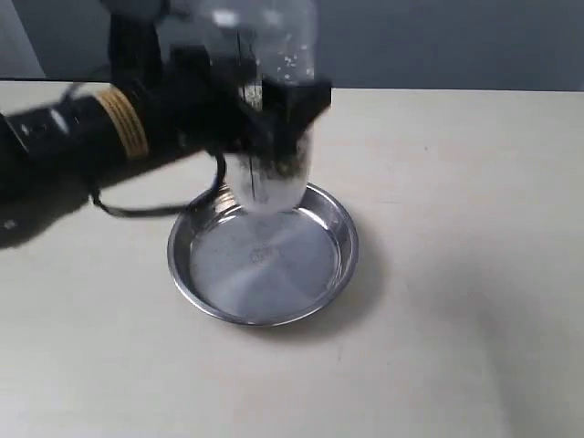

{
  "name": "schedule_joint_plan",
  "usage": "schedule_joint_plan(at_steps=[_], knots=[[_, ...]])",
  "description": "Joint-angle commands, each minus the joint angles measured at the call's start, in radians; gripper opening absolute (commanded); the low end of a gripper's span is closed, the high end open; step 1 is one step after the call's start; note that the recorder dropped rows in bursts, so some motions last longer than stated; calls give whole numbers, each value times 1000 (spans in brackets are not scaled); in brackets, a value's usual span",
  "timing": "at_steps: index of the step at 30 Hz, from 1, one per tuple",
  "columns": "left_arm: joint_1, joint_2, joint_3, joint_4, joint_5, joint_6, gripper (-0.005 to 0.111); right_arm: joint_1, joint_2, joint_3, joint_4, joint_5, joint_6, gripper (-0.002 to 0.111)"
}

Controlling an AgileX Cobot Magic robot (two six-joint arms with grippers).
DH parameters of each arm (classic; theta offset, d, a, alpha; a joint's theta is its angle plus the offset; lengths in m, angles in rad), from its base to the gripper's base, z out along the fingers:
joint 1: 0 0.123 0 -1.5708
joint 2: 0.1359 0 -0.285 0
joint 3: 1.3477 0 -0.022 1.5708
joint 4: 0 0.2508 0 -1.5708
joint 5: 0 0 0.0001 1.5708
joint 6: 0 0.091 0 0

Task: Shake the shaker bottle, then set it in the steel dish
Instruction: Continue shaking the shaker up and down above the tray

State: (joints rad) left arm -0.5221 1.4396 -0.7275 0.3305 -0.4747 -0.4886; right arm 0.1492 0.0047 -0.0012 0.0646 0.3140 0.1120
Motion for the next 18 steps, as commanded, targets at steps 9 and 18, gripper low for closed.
schedule_joint_plan(at_steps=[9,18], knots=[[2,-29,58,-25,-21,63,0,2,-5,1,-3,-9,-4,-1],[31,27,-3,-35,5,77,0,2,-5,1,-3,-9,-4,-1]])
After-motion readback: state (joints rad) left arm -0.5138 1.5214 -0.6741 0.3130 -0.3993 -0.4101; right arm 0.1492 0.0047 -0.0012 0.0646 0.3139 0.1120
